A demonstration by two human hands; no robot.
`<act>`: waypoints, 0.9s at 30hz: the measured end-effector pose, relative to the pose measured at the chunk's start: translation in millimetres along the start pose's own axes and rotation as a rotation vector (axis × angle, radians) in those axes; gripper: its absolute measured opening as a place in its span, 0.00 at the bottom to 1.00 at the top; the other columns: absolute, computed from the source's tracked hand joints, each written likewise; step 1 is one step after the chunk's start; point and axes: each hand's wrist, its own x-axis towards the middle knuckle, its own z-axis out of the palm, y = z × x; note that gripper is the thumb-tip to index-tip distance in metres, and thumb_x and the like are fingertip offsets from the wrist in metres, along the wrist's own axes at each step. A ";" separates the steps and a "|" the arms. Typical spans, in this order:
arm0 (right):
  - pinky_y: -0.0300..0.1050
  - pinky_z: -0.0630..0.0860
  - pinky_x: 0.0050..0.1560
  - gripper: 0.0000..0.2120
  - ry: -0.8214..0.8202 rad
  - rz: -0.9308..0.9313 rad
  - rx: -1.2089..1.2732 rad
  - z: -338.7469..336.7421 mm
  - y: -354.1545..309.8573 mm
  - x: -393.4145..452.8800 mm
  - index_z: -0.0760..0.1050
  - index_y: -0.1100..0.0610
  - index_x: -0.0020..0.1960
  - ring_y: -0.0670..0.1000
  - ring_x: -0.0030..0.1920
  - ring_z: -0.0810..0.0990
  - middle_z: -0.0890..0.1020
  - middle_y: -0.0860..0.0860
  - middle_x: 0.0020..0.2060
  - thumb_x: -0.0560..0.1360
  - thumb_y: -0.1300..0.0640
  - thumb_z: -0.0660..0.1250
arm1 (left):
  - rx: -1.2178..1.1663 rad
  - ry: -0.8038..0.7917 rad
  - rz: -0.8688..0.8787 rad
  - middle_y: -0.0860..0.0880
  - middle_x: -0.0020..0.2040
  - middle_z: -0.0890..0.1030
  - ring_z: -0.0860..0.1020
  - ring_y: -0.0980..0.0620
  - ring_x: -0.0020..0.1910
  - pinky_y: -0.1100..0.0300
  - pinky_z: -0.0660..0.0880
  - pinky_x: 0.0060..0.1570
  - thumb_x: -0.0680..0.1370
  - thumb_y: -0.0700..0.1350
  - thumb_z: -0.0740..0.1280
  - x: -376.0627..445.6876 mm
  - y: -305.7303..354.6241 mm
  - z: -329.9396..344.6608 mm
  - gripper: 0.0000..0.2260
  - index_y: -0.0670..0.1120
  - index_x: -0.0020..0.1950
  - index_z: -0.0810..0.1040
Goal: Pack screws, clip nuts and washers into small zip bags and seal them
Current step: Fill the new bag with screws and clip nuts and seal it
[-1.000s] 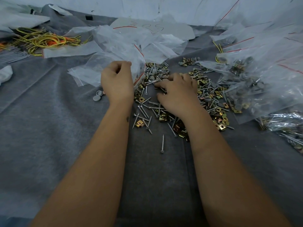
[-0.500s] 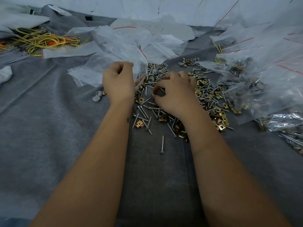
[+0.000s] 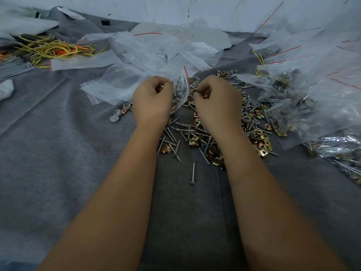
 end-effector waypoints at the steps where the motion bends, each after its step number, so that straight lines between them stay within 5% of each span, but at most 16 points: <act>1: 0.54 0.76 0.49 0.01 0.068 0.037 0.089 -1.9 -0.5 0.6 0.78 0.52 0.45 0.49 0.42 0.78 0.80 0.46 0.39 0.74 0.57 0.69 | 0.003 -0.002 0.007 0.58 0.23 0.73 0.69 0.62 0.24 0.70 0.64 0.26 0.76 0.43 0.65 -0.3 0.3 0.2 0.09 0.54 0.39 0.80; 4: 0.50 0.76 0.44 0.01 0.166 0.042 0.268 -4.0 -4.0 1.0 0.79 0.53 0.44 0.48 0.39 0.77 0.80 0.47 0.37 0.72 0.58 0.70 | 0.025 -0.021 0.037 0.57 0.25 0.74 0.70 0.63 0.24 0.71 0.63 0.25 0.76 0.42 0.66 -2.1 1.8 0.7 0.09 0.54 0.39 0.79; 9: 0.52 0.75 0.50 0.10 0.052 -0.089 0.181 1.3 -6.7 -1.2 0.82 0.53 0.55 0.50 0.46 0.78 0.78 0.47 0.42 0.74 0.56 0.70 | -0.042 0.004 0.015 0.60 0.22 0.73 0.68 0.63 0.23 0.71 0.62 0.26 0.76 0.41 0.65 -2.6 3.7 -0.6 0.07 0.51 0.41 0.81; 13: 0.51 0.76 0.52 0.12 0.058 -0.016 0.176 -0.6 -1.5 1.6 0.79 0.54 0.59 0.50 0.49 0.78 0.81 0.49 0.48 0.77 0.60 0.64 | -0.163 0.052 -0.075 0.57 0.23 0.71 0.67 0.58 0.26 0.66 0.66 0.29 0.76 0.41 0.66 -0.7 5.2 -4.0 0.08 0.51 0.39 0.81; 19: 0.50 0.70 0.55 0.12 -0.218 -0.096 -0.316 2.4 4.9 -1.0 0.81 0.52 0.58 0.56 0.55 0.74 0.79 0.53 0.52 0.79 0.52 0.62 | -0.334 -0.017 -0.121 0.49 0.31 0.77 0.71 0.55 0.28 0.64 0.68 0.28 0.80 0.47 0.63 0.0 8.3 -9.4 0.11 0.47 0.44 0.84; 27: 0.49 0.68 0.55 0.09 -0.294 -0.093 -0.366 3.9 2.8 -2.8 0.81 0.48 0.54 0.56 0.56 0.73 0.79 0.51 0.51 0.77 0.51 0.65 | -0.633 0.655 -0.162 0.48 0.27 0.70 0.68 0.51 0.29 0.58 0.66 0.33 0.84 0.45 0.55 10.3 7.4 -29.7 0.20 0.41 0.39 0.80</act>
